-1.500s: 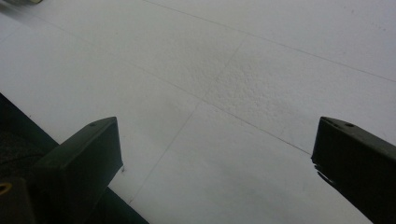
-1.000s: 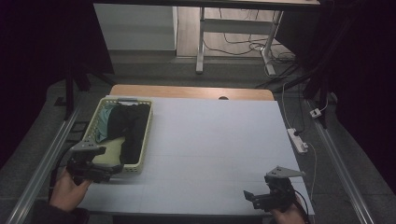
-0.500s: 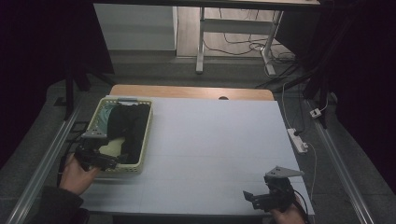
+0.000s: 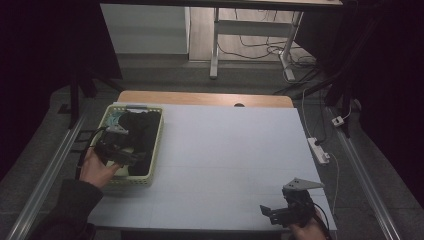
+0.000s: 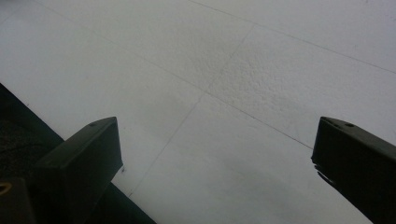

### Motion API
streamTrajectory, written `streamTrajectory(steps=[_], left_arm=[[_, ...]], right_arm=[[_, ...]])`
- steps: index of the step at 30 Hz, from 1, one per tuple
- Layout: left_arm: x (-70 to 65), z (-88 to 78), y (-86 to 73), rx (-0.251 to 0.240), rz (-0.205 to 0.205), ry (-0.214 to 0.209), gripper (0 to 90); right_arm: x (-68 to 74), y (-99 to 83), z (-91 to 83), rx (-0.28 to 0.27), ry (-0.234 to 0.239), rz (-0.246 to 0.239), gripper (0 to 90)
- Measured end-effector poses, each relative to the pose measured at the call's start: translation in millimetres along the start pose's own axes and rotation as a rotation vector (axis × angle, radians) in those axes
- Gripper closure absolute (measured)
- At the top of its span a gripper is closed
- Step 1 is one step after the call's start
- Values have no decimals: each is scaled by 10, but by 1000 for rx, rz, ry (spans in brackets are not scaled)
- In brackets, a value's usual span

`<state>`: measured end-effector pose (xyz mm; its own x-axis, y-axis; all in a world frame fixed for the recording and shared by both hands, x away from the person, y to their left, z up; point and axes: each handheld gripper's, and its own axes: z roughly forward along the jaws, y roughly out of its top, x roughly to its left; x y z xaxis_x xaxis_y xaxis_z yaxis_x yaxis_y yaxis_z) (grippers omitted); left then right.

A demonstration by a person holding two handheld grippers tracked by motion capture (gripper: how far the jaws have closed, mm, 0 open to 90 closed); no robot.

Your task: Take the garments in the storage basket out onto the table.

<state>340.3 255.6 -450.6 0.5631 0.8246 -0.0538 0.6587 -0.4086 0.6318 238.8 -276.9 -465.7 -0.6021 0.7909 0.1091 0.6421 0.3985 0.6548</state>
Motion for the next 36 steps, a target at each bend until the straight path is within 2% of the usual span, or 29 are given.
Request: streamTrajectory(steps=[9, 14, 23, 25, 27, 30, 32, 34, 36], left_arm=[[87, 237, 269, 28, 7, 18, 0], [160, 439, 379, 91, 12, 60, 0], [356, 647, 419, 139, -56, 49, 0], [359, 709, 413, 161, -47, 32, 11], [346, 772, 413, 191, -19, 48, 42], [351, 858, 420, 223, 1, 60, 69], [349, 941, 416, 257, 21, 48, 151], [334, 1018, 405, 277, 42, 69, 196], [314, 1014, 431, 285, 47, 87, 248]], right_arm=[[2, 3, 12, 11, -1, -6, 14], [-2, 2, 10, 10, 3, -2, 14], [-3, 1, 9, 12, 4, -3, 14], [-3, 1, 10, 13, 4, -5, 14], [-4, 2, 13, 15, 4, -5, 14], [1, 2, 14, 14, 3, -6, 14], [1, 2, 14, 15, 2, -6, 14], [0, 2, 15, 16, 2, -6, 14], [0, 0, 13, 14, 2, -7, 14]])
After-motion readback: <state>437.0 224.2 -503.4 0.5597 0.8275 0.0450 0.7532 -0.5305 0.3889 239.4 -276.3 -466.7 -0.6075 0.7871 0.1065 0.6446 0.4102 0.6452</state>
